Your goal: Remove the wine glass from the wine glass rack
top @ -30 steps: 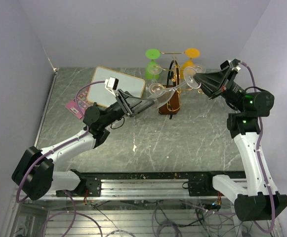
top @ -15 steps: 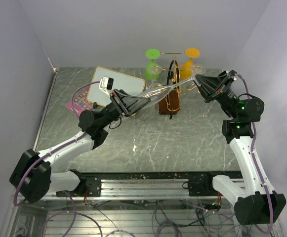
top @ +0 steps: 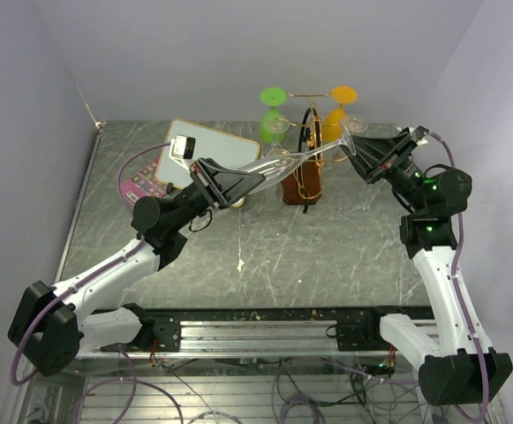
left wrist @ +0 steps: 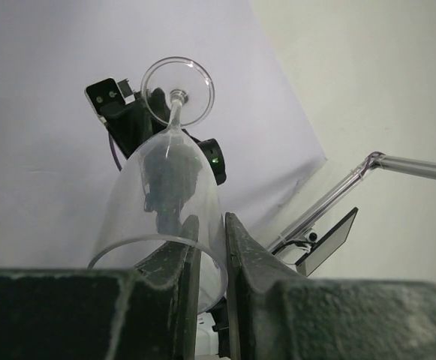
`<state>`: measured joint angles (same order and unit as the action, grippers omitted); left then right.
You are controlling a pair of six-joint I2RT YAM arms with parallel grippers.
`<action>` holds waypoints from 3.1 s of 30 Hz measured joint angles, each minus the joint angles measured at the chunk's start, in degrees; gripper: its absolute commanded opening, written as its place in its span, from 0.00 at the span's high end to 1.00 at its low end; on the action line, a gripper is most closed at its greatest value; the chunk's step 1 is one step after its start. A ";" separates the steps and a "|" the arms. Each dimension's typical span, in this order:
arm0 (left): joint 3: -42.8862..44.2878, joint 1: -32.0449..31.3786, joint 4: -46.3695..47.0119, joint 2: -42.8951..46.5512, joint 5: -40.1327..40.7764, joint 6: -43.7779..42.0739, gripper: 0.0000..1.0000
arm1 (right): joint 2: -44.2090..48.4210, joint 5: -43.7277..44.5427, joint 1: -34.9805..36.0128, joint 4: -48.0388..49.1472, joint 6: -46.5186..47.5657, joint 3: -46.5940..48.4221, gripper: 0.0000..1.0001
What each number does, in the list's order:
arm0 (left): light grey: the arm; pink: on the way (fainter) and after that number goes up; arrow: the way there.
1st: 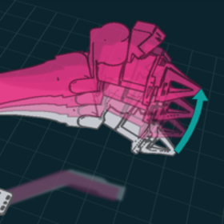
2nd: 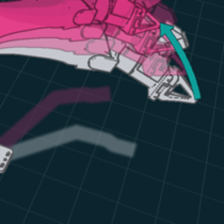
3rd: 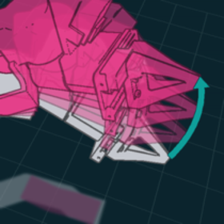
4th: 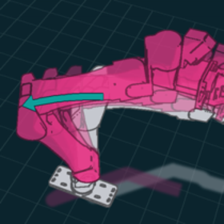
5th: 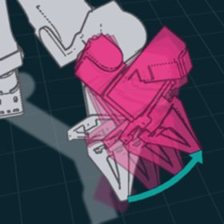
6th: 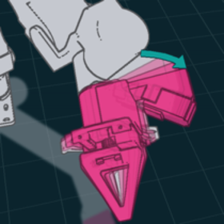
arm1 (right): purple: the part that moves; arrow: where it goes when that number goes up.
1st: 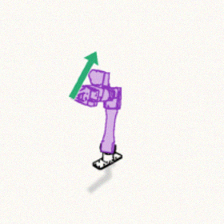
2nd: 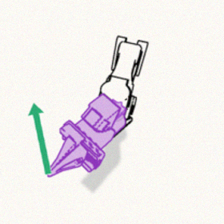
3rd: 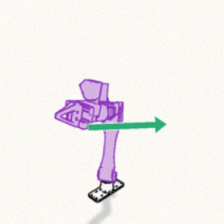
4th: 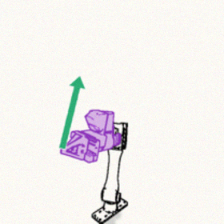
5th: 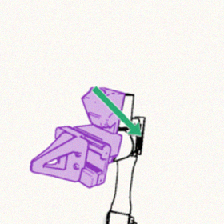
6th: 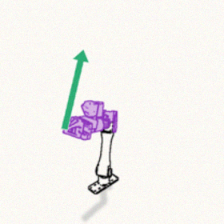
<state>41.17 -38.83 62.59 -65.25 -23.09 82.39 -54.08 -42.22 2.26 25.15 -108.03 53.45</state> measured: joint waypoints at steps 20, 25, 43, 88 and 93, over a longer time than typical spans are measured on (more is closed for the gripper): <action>1.57 -0.31 -30.73 14.64 -0.04 -8.96 0.93 | 6.51 13.79 0.07 -39.04 39.12 10.80 0.00; 1.84 -0.35 -46.27 21.53 0.44 -14.36 0.93 | 7.93 22.14 0.07 -49.16 49.59 17.00 0.00; 16.98 -0.39 -110.14 26.93 15.85 -34.47 0.93 | 9.73 40.13 0.07 -57.64 65.00 19.87 0.00; 27.32 28.96 -130.09 -2.58 36.63 -54.29 0.93 | 9.42 44.17 0.07 -61.55 74.31 19.06 0.00; 27.30 30.12 -129.17 -3.13 36.09 -54.31 0.93 | 9.20 44.17 0.07 -61.70 74.44 19.06 0.00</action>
<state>68.47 -8.71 -66.59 -68.38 12.99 28.08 -44.88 1.96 2.33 -36.56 -33.58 72.51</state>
